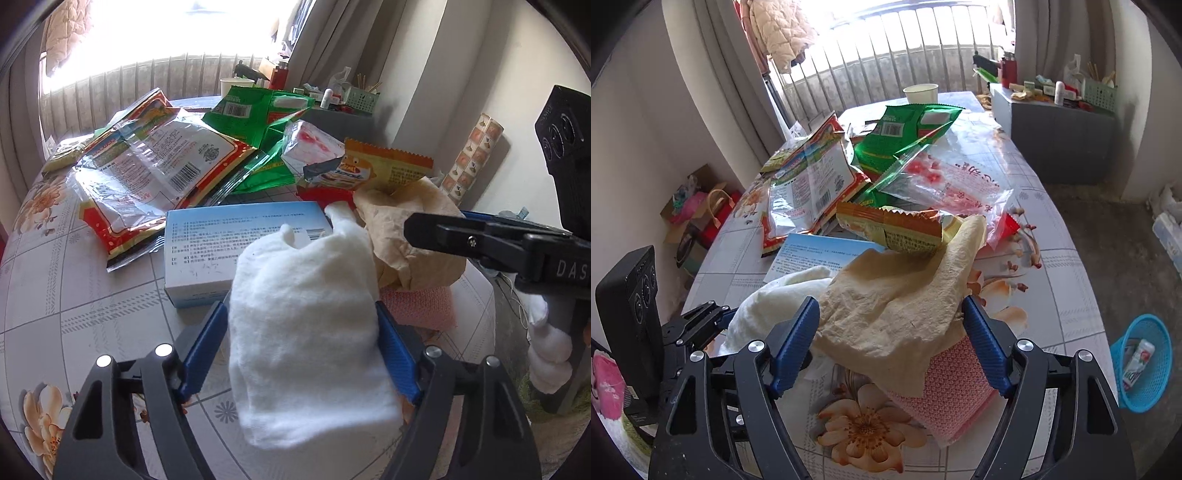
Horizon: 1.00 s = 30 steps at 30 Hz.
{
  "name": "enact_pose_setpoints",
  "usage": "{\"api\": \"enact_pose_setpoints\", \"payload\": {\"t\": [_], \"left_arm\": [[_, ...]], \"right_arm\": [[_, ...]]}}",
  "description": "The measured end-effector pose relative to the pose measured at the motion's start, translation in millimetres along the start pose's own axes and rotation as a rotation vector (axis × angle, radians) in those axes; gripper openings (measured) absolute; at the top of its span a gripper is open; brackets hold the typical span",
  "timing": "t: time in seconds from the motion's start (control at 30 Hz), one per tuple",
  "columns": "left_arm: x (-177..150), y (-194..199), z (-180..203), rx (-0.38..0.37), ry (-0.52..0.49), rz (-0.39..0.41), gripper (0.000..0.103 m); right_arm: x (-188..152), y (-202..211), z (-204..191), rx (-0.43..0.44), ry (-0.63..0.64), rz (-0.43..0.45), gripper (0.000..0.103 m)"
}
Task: Collect trash
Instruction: 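Grasp the white cloth with the left tool while the right tool grasps the brown paper towel, then lift the white cloth and brown paper towel off the table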
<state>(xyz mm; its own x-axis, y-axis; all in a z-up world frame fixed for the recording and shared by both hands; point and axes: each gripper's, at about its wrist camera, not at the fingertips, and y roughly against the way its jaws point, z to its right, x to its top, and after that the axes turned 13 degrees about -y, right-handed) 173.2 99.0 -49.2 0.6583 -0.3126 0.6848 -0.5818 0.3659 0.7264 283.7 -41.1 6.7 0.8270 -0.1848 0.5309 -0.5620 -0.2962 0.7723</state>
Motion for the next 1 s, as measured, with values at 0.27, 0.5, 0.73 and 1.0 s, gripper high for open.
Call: {"api": "enact_pose_setpoints", "payload": {"t": [0.27,0.5,0.73,1.0], "left_arm": [[-1.0,3.8,3.1,0.014,-0.010,-0.008,0.075],[-2.5,19.2,5.2,0.025,-0.002,0.005,0.074],[-7.3,38.0,-1.9,0.003,0.057,0.036,0.071],[-6.8,63.6,-12.6,-0.046,0.129,0.109,0.070]], "right_arm": [[-5.3,5.2,3.2,-0.037,-0.003,0.008,0.024],[-4.9,22.2,9.6,0.006,-0.039,0.046,0.005],[-3.9,53.8,8.5,0.079,-0.057,0.126,0.004],[-3.2,78.9,11.1,0.176,-0.092,0.171,0.004]]}}
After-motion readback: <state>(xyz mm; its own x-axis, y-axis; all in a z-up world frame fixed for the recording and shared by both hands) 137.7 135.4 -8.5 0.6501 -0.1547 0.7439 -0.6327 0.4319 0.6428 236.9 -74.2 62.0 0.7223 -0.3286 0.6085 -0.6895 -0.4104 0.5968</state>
